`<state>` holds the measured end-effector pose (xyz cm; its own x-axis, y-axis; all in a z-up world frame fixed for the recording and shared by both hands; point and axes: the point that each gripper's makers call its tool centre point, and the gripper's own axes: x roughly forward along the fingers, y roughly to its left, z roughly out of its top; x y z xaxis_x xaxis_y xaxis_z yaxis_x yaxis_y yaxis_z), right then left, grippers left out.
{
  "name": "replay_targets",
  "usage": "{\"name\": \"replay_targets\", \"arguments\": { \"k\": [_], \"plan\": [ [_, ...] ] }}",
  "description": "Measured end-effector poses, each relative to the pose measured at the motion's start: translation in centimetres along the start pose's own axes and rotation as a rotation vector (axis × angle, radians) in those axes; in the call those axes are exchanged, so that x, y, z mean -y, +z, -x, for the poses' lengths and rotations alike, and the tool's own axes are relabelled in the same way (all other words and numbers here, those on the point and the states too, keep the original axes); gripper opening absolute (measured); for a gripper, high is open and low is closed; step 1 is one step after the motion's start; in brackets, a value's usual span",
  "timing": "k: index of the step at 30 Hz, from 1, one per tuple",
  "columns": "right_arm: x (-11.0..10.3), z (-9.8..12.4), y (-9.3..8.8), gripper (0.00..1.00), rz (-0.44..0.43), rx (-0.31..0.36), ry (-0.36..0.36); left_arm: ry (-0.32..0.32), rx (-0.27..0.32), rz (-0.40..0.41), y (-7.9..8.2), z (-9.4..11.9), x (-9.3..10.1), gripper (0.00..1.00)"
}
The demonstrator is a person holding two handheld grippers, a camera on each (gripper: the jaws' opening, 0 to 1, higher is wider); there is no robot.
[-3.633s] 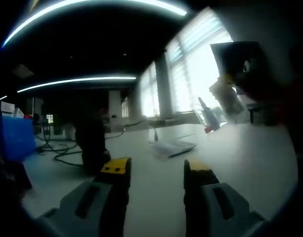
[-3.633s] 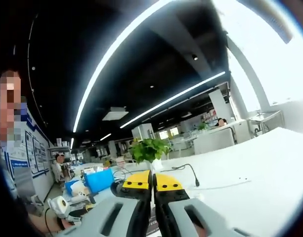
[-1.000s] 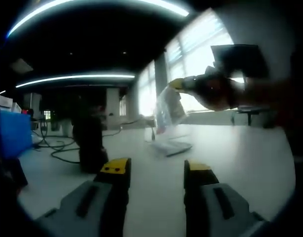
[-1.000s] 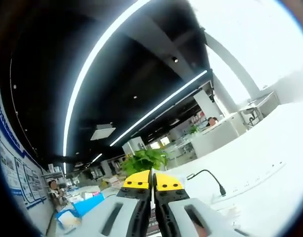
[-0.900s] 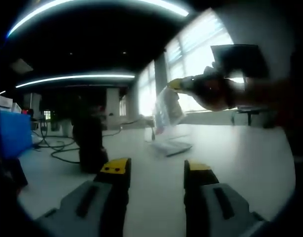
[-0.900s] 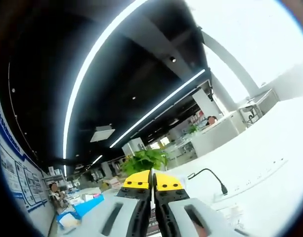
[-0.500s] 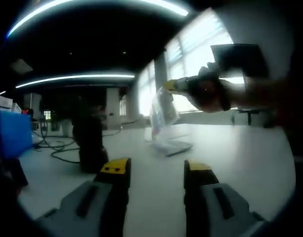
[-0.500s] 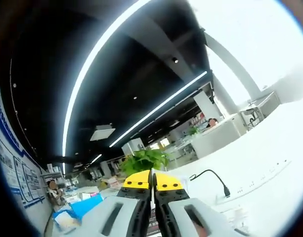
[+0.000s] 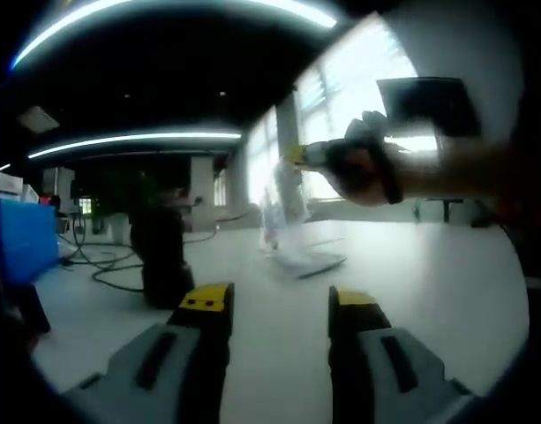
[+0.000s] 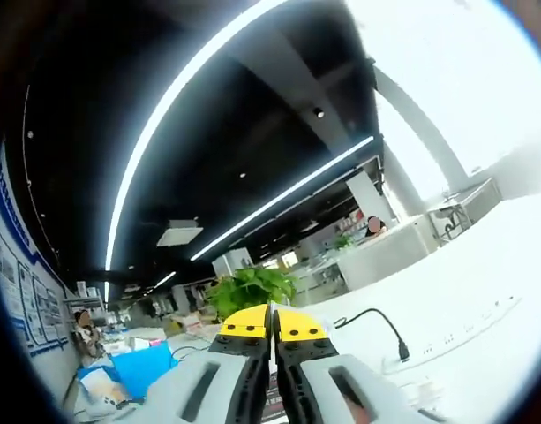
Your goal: Clip sheet goods on table flip sheet goods clip sheet goods scan sheet goods put sheet goods back to table
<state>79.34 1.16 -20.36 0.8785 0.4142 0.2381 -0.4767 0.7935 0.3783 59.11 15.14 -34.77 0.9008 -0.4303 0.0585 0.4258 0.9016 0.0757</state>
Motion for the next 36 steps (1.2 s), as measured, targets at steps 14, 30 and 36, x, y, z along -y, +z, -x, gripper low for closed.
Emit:
{"name": "replay_targets", "arguments": {
  "k": [14, 30, 36],
  "plan": [
    [-0.6, -1.3, -2.1, 0.00, 0.018, -0.013, 0.007, 0.001, 0.002, 0.004, 0.0, 0.0, -0.1, 0.35],
    [-2.5, -2.1, -2.9, 0.00, 0.136, 0.013, 0.039, 0.000, 0.002, 0.006, 0.0, -0.1, -0.1, 0.35],
    [-2.8, -2.4, -3.7, 0.00, 0.132, 0.003, 0.044, 0.000, 0.001, 0.006, -0.1, -0.1, -0.1, 0.35]
  ]
}}
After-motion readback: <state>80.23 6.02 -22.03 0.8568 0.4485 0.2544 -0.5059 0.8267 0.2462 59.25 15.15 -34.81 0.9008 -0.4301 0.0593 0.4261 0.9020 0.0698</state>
